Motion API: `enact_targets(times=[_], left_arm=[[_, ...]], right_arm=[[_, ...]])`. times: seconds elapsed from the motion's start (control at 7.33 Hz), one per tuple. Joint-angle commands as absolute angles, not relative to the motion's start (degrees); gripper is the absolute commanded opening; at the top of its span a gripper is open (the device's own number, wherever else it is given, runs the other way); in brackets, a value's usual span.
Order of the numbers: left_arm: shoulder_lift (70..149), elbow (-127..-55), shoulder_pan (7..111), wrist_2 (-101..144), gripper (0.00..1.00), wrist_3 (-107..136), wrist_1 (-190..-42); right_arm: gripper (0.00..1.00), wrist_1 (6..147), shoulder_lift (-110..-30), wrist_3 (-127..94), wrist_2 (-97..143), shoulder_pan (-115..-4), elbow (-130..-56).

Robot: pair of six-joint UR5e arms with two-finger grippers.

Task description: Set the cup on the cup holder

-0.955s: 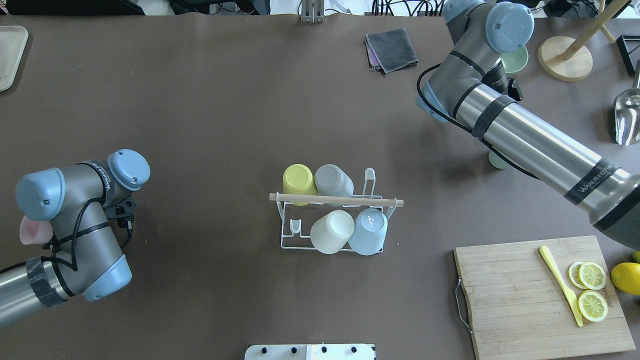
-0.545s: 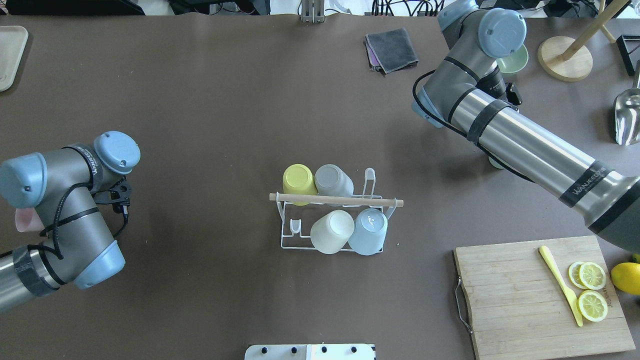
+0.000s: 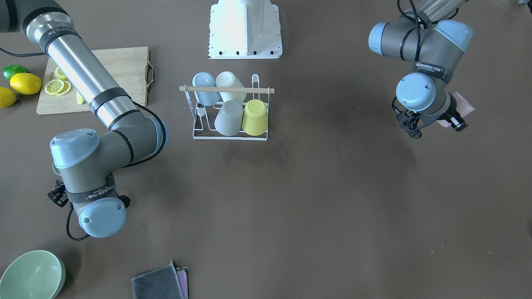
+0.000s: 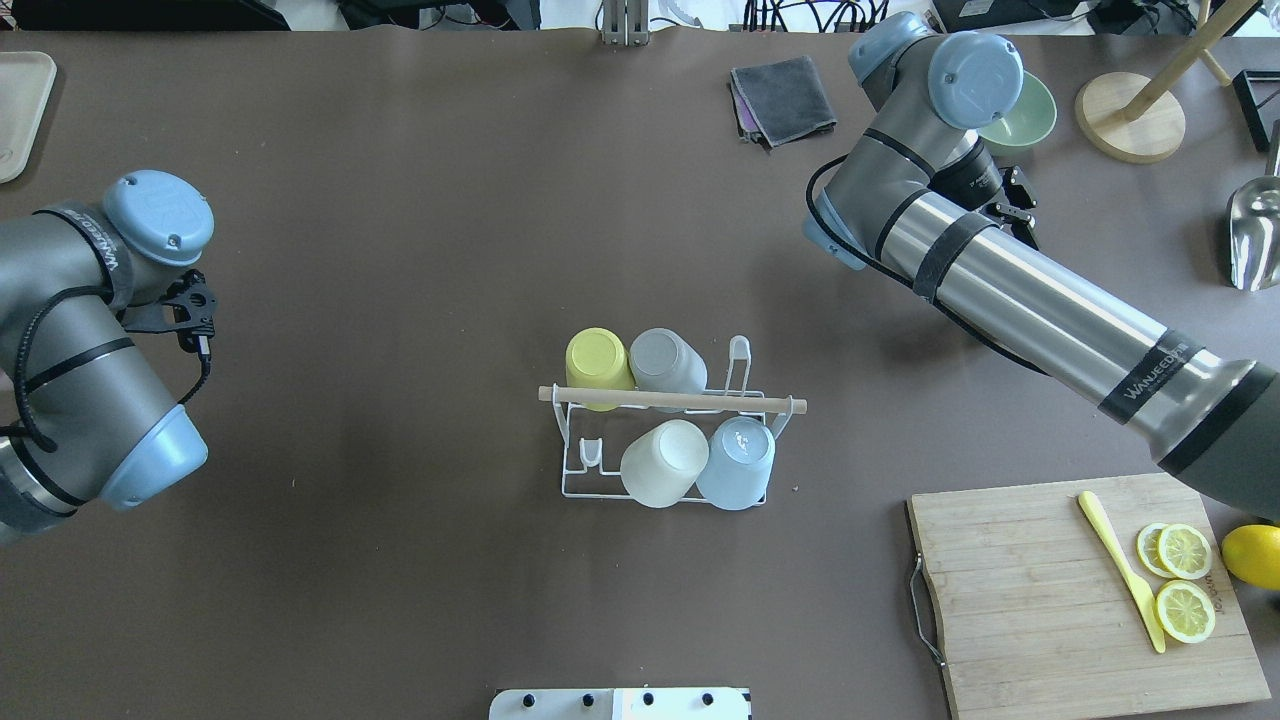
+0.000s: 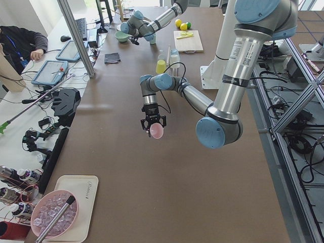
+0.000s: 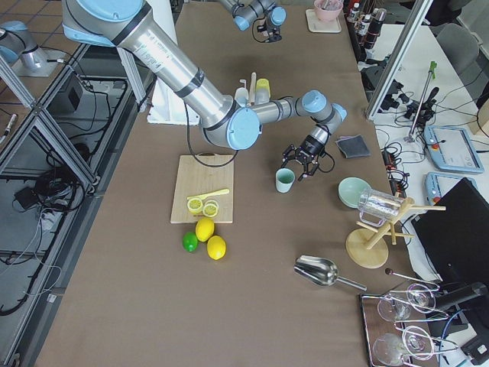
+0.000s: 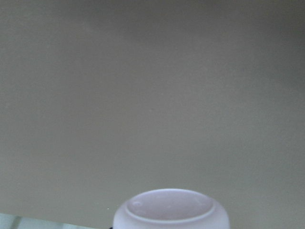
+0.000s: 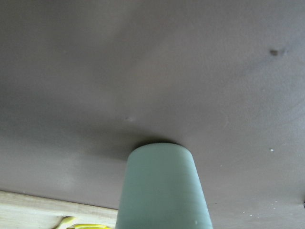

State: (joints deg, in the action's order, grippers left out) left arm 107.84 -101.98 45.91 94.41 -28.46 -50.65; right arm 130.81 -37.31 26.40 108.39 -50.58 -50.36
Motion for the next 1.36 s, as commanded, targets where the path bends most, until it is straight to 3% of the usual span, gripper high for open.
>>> enact_targets(times=[0.0,0.55,1.23], left_arm=[[109.59,-103.52,50.33,94.22,0.33,-28.74,-52.54],[112.93,-105.46,53.26,93.87,0.33,-28.21,-57.3],[110.92,-109.95,55.81,92.2,0.33,-28.21,-65.21]], right_arm=[[0.99,130.61,-37.35,27.33,106.0,-49.58,-49.57],[0.99,130.61,-37.35,30.58,104.42,-48.34,-48.78],[0.99,130.96,-37.27,33.57,104.5,-47.64,-47.29]])
